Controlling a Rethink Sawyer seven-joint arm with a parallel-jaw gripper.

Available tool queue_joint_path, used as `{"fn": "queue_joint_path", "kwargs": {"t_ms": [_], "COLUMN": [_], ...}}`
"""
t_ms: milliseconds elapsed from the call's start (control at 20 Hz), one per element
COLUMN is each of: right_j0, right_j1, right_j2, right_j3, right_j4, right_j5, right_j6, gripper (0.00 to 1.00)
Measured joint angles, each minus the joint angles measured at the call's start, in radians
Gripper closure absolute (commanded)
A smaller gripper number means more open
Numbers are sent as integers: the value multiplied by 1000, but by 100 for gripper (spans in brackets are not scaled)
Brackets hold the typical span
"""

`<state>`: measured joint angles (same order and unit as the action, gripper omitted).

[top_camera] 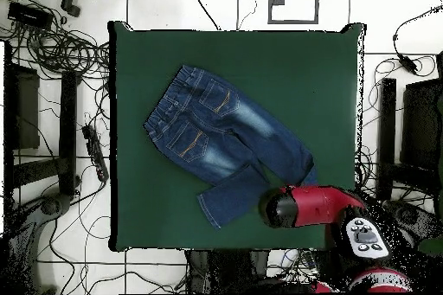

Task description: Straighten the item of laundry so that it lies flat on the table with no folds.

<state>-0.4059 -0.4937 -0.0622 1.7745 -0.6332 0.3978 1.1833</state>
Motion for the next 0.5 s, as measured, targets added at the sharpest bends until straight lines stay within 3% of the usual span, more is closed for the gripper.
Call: {"fn": "queue_joint_path", "kwargs": {"t_ms": [250, 500], "right_j0": [-27, 8], "right_j1": [3, 18], "right_j2": [0, -3], "right_j3": [-1, -10], "right_j4": [0, -16], "right_j5": [0, -20], "right_j6": [0, 0], "gripper": [0, 0]}}
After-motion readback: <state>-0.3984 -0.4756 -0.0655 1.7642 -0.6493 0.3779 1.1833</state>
